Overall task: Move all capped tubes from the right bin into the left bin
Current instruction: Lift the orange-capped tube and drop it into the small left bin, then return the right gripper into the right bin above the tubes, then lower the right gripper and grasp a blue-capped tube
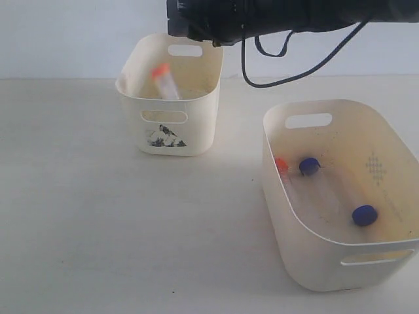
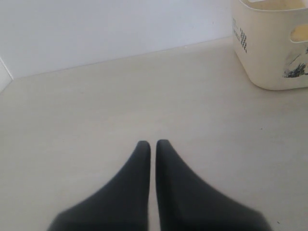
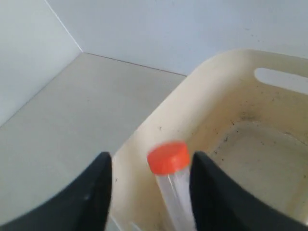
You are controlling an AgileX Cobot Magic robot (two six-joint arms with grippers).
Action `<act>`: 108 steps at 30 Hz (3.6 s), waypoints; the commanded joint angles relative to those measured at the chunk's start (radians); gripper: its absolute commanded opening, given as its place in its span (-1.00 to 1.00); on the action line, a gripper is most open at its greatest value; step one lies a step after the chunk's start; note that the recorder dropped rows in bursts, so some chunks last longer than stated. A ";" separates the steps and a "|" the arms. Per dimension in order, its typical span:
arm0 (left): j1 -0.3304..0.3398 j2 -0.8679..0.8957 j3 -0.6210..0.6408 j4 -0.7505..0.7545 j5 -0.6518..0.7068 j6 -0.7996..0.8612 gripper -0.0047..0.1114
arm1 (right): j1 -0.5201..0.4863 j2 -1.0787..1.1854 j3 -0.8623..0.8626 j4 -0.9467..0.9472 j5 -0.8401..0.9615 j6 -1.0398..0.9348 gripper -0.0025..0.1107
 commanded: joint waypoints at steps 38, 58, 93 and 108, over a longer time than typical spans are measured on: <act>-0.001 0.000 -0.004 -0.003 -0.003 -0.010 -0.84 | -0.130 -0.309 0.407 -1.296 0.567 1.309 -0.96; -0.001 0.000 -0.004 -0.003 -0.003 -0.010 -0.84 | -0.130 -0.280 0.407 -1.286 0.491 1.284 -0.96; -0.001 0.000 -0.004 -0.003 -0.003 -0.010 -0.84 | -0.130 -0.101 0.403 -1.285 0.368 1.224 -0.02; -0.001 0.000 -0.004 -0.003 -0.003 -0.010 -0.84 | -0.130 -0.099 0.403 -1.410 0.313 1.226 -0.02</act>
